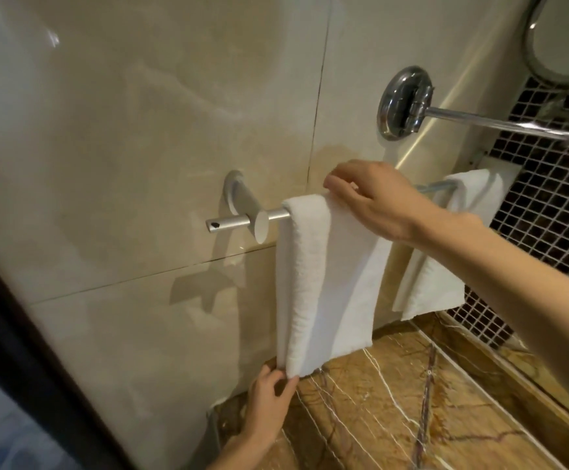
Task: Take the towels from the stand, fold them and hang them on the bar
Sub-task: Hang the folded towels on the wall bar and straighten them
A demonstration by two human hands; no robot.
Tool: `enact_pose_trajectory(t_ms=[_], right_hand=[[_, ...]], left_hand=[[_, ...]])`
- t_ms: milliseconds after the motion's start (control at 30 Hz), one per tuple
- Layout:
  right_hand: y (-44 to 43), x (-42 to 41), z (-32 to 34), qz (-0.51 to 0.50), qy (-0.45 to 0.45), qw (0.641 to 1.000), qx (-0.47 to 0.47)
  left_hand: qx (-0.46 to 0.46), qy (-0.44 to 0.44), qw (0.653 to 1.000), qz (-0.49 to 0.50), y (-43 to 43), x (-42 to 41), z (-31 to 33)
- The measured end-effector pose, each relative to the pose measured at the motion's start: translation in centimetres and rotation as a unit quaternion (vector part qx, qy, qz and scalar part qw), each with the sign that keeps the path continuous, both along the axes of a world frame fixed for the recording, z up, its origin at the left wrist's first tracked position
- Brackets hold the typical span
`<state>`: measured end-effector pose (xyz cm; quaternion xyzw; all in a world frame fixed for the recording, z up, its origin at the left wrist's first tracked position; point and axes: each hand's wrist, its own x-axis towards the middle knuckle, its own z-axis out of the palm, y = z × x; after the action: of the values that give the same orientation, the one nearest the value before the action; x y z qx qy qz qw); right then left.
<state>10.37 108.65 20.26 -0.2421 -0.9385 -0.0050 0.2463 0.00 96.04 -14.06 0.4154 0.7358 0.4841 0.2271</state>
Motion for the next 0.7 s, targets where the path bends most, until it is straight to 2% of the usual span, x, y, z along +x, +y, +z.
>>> enact_pose_trajectory(t_ms=[133,333,700], right_hand=[[-1.4,1.3,-0.1,0.040,0.006,0.999,0.019],[-2.0,1.2,-0.2,0.039,-0.003,0.999,0.028],[-2.7,1.8,-0.8,0.029,0.029,0.999,0.036]], left_hand=[[0.029,-0.015,0.999,0.026,-0.2,0.4,-0.4],[0.032,-0.087,0.995,0.041,-0.2,1.1,-1.0],[0.047,-0.070,0.995,0.061,-0.5,1.0,-1.0]])
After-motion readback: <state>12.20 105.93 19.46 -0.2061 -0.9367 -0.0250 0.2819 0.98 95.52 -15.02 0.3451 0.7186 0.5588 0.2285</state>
